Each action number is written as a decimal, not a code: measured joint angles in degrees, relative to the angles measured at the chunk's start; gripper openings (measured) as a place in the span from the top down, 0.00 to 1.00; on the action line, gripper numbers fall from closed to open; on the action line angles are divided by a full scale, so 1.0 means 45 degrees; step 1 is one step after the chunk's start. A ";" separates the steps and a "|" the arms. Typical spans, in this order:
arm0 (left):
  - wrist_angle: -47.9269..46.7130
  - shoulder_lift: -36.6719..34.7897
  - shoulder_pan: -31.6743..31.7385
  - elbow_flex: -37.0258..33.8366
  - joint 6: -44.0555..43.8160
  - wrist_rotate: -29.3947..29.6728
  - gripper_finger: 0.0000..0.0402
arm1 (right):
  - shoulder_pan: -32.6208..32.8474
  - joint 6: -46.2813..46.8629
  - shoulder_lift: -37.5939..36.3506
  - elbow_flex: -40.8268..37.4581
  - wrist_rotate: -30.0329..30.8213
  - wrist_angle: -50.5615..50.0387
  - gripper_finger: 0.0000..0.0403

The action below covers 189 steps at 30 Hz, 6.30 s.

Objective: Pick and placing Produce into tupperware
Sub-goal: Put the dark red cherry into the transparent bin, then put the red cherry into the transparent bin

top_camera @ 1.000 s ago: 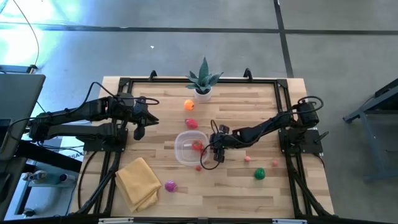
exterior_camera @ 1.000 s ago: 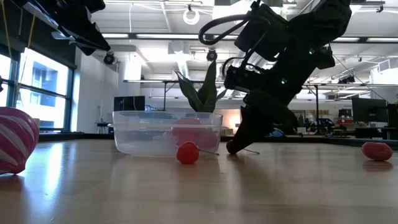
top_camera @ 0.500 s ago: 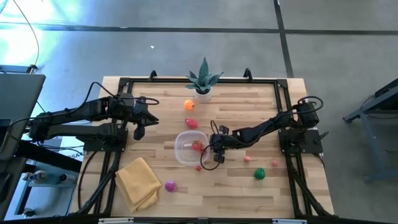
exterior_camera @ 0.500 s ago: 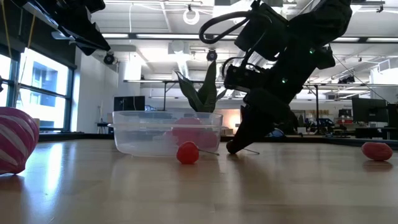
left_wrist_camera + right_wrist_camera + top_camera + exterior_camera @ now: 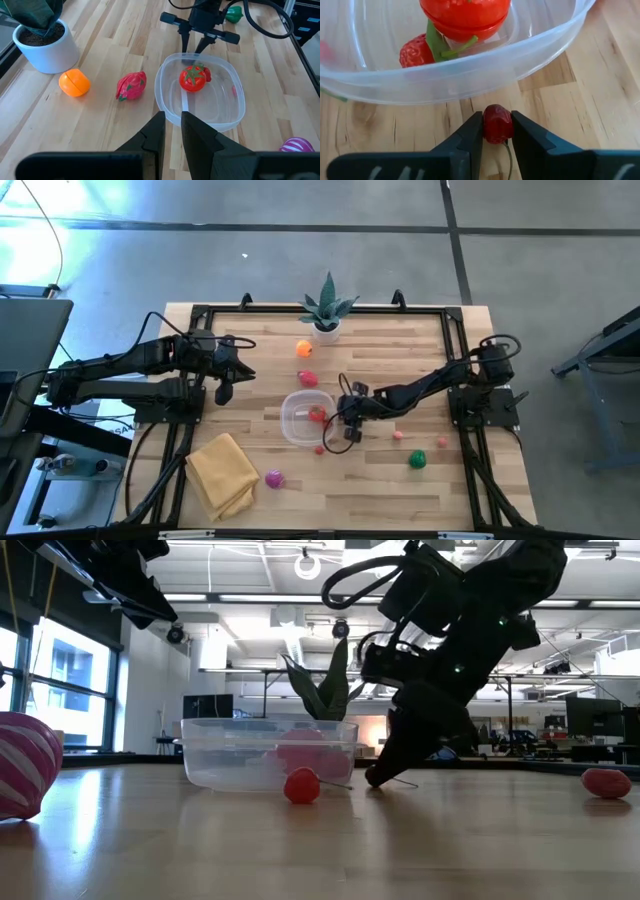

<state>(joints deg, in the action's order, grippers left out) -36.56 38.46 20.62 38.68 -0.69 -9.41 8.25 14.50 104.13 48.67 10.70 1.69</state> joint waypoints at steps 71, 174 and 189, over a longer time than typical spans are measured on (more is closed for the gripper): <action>0.0000 -0.0005 -0.0003 0.0000 0.0004 0.0000 0.87 | 0.0724 -0.2841 0.2792 0.6082 -0.1617 -0.2918 0.63; 0.0000 -0.0004 -0.0002 0.0000 0.0000 0.0000 0.87 | 0.2997 -0.0327 0.3367 0.4827 0.0495 -0.0848 0.63; 0.0002 -0.0003 0.0000 0.0000 0.0000 0.0000 0.87 | 0.2997 -0.0296 0.3367 0.4832 0.0519 -0.0863 0.72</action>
<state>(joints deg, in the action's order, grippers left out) -36.55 38.44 20.62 38.68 -0.69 -9.41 21.74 13.17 119.28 70.41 13.04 -2.19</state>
